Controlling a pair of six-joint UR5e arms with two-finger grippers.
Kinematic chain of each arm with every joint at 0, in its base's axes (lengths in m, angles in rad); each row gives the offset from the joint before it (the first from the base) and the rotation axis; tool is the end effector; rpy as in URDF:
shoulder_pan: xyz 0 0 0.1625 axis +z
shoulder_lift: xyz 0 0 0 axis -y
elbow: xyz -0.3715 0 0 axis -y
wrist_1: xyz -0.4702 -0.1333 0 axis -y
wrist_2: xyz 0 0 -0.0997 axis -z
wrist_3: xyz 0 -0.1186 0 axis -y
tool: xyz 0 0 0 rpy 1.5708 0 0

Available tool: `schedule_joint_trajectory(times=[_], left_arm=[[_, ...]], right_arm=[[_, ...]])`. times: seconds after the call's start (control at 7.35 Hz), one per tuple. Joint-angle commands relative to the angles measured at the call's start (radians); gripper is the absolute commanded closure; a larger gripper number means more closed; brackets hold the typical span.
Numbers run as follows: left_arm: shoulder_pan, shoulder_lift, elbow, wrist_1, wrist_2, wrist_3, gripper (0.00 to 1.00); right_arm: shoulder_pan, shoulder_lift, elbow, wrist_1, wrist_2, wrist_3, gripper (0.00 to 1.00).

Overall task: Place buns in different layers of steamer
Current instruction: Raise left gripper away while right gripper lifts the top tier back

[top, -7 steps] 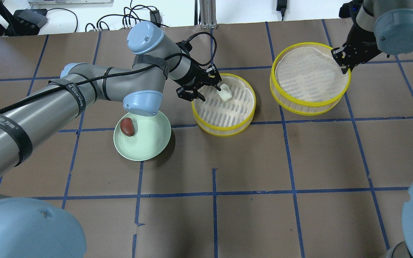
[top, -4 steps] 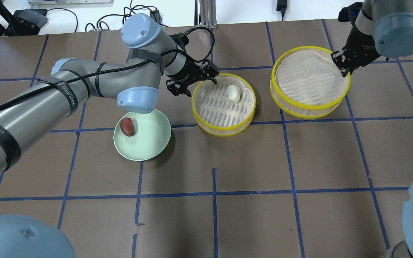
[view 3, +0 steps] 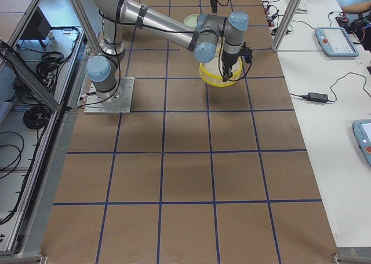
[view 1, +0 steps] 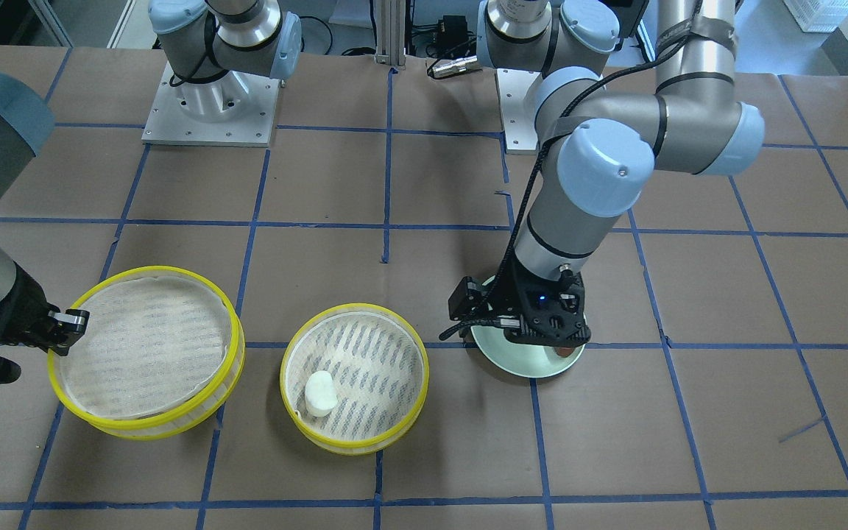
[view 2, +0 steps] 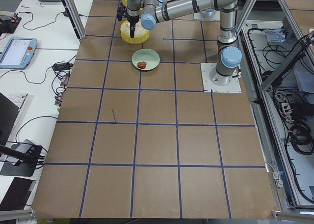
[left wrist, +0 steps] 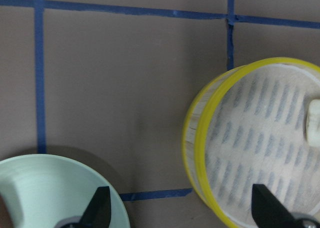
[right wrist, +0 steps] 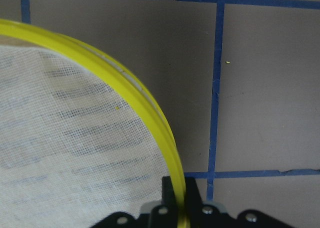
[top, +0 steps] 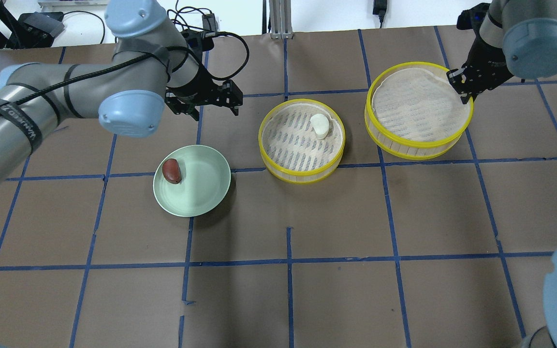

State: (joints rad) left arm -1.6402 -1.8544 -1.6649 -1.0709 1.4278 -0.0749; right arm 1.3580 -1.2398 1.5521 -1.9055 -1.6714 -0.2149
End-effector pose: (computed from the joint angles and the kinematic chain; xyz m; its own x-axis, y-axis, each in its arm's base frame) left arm -0.1952 -0.6423 0.2414 -0.9886 0.0116 0.1502 -0.0052 0.9938 -0.1110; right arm -0.0230 -0.6810 0.2536 -0.9947 -0.0009 0.1029 -0.0010 1.0000 -0.0005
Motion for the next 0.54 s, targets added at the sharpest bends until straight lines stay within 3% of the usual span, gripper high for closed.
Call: schedule_joint_trajectory(times=[0.0, 0.27, 0.41], left_arm=[[0.033, 0.067, -0.006, -0.093, 0.111, 0.030, 0.00], [0.030, 0.099, -0.010, -0.116, 0.145, 0.029, 0.00], [0.029, 0.127, 0.002, -0.147, 0.145, 0.029, 0.00]], right_arm=[[0.123, -0.021, 0.011, 0.020, 0.010, 0.252, 0.94], [0.269, 0.003, 0.003, -0.004, 0.013, 0.482, 0.94], [0.315, 0.029, 0.003, -0.038, 0.012, 0.506, 0.94]])
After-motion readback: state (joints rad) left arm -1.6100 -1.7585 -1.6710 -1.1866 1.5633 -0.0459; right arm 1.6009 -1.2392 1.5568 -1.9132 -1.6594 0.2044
